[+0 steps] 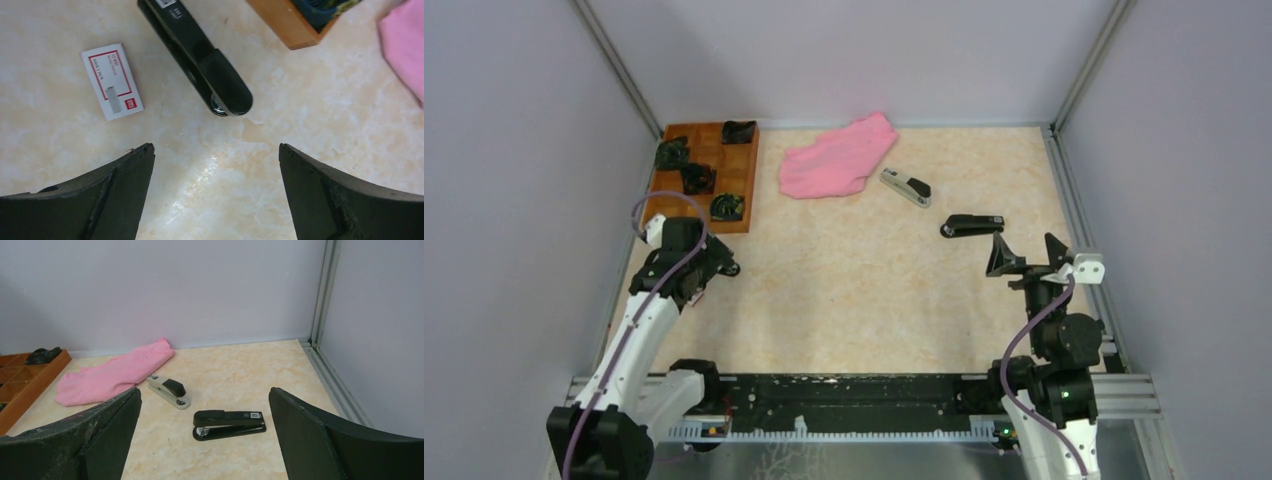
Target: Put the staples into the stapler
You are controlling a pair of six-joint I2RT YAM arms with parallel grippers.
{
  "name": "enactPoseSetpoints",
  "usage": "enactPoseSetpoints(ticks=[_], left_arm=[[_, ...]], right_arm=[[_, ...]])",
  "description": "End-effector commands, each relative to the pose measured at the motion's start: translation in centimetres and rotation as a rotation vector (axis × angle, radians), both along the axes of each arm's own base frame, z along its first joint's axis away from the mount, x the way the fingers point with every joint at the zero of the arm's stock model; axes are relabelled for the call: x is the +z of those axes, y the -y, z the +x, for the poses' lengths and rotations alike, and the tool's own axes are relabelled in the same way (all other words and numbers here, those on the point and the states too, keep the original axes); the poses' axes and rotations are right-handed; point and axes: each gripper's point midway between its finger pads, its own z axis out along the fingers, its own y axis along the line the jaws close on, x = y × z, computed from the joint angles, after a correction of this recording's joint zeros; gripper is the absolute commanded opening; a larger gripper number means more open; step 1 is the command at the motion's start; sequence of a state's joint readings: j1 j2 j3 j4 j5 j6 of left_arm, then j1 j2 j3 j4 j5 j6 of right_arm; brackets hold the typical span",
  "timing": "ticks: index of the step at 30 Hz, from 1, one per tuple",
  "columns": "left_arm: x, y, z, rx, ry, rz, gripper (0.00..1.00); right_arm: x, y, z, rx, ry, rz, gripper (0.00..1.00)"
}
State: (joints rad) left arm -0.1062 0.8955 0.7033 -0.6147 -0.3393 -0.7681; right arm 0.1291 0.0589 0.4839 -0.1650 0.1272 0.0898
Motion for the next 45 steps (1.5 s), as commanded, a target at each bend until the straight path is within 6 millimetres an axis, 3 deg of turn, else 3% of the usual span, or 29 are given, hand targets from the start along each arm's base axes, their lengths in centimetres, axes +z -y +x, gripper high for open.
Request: enactPoseSetpoints(ticks=[1,13,28,35,41,45], left_arm=[[-1.2,-1.7,-0.5,0.152,-0.072,-0.026,0.99],[-6.4,-6.3,-0.8,0.323,-0.331,-0.047,0.98],[-10.5,-10.3,-0.4,0.374,-0.455,-0.082,0.78],[-12.2,-10.2,-0.5,0.353,-0.51,-0.123,0.72],[-13.5,-9.5,-1.8,0.354,-0.592,-0.155,0.66],[-13.9,-8.7,-2.9,0.345,-0.616,-0.178,0.56]], right_arm=[[1.3,-0.7,-0.4,0.042,0.052,0.005,0.99],[1.2,-1.1,-0.4,0.062,0.052,-0.001,0.99],[1.2,-1.2,-0.6,0.067,0.06,-0.002,0.99],[1.3,-1.2,-0.6,0.069,0.065,-0.003,0.99],[1.4,-1.2,-0.7,0.066,0.067,-0.004,0.99],[1.5,-1.1,-0.7,0.064,0.071,-0.004,0.99]])
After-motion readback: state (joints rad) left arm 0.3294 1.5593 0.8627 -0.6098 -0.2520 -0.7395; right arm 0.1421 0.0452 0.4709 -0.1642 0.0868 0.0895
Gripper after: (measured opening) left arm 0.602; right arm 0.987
